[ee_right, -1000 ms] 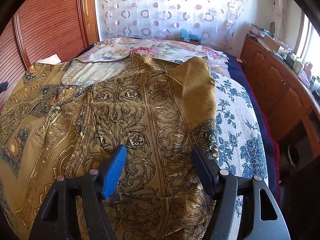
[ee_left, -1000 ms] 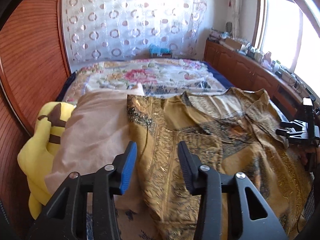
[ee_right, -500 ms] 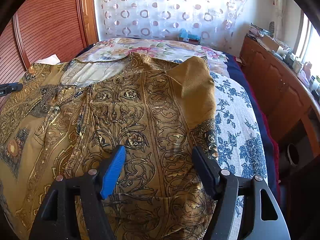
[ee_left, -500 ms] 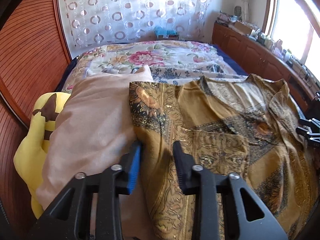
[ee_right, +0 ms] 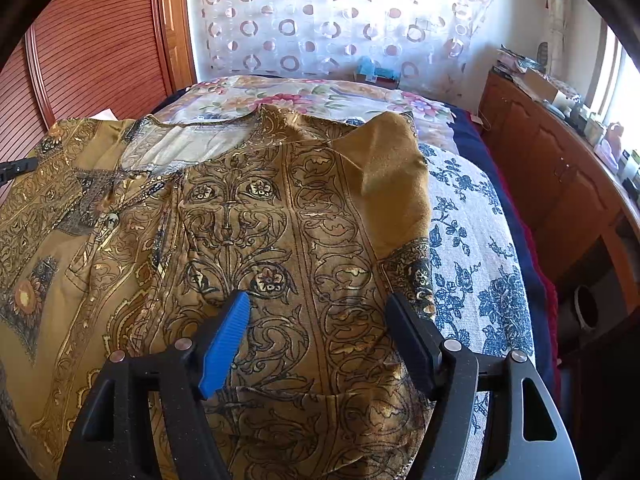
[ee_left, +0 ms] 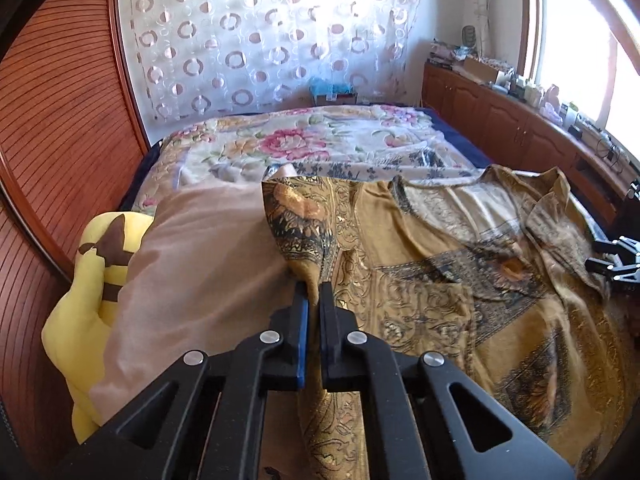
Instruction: Fold small clothes
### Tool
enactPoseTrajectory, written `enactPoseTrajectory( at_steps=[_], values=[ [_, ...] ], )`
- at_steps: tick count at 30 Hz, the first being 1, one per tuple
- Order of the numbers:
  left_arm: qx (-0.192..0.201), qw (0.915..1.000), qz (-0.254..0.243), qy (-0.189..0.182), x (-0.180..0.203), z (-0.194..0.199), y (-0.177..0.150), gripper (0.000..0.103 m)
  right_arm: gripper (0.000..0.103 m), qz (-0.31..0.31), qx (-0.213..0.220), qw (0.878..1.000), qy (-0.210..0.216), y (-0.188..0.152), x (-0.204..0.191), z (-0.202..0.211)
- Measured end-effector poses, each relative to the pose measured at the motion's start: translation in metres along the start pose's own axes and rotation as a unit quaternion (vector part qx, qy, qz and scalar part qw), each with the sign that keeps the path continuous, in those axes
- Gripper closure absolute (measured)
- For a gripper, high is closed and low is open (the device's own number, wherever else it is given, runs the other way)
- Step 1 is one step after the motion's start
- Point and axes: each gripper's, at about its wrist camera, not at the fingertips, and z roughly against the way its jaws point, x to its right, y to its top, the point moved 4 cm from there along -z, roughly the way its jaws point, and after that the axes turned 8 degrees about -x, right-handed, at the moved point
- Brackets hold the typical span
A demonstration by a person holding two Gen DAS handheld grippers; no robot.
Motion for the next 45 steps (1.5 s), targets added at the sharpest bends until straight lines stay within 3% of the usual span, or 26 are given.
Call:
enactPoseTrajectory(
  at_steps=[7, 13, 18, 21, 27, 32, 36, 39, 45],
  values=[
    [0.032, 0.9989, -0.020, -0.027, 0.026, 0.027, 0.000, 0.098, 0.030, -0.002, 0.001, 1.000, 0.011, -0.001, 0.002, 0.005],
    [0.052, 0.9964, -0.048, -0.046, 0.055, 0.046, -0.002, 0.098, 0.030, -0.025, 0.056, 0.998, 0.015, 0.020, 0.026, 0.038],
    [0.067, 0.9939, -0.052, -0.071, 0.069, 0.061, -0.006, 0.098, 0.034, -0.054, 0.026, 0.998, -0.001, 0.046, 0.061, 0.015],
    [0.072, 0.9929, -0.057, -0.076, 0.077, 0.068, -0.011, 0.099, 0.038, -0.067, 0.008, 0.998, 0.012, 0.056, 0.074, -0.007],
    [0.075, 0.9918, -0.068, -0.078, 0.085, 0.074, -0.021, 0.099, 0.041, -0.069, -0.026, 0.997, 0.016, 0.080, 0.075, -0.040],
    [0.074, 0.9923, -0.069, -0.071, 0.085, 0.073, -0.024, 0.099, 0.058, -0.041, -0.027, 0.999, -0.004, 0.089, 0.063, -0.046],
    [0.075, 0.9927, -0.068, -0.065, 0.081, 0.072, -0.024, 0.099, 0.095, -0.015, -0.031, 0.999, 0.012, 0.089, 0.054, -0.042],
    [0.080, 0.9929, -0.064, -0.061, 0.080, 0.074, -0.025, 0.099, 0.098, 0.011, -0.023, 1.000, 0.000, 0.085, 0.047, -0.031],
    [0.097, 0.9914, -0.059, -0.066, 0.076, 0.092, -0.027, 0.099, 0.099, 0.039, 0.052, 0.998, -0.002, 0.077, 0.029, 0.024]
  ],
)
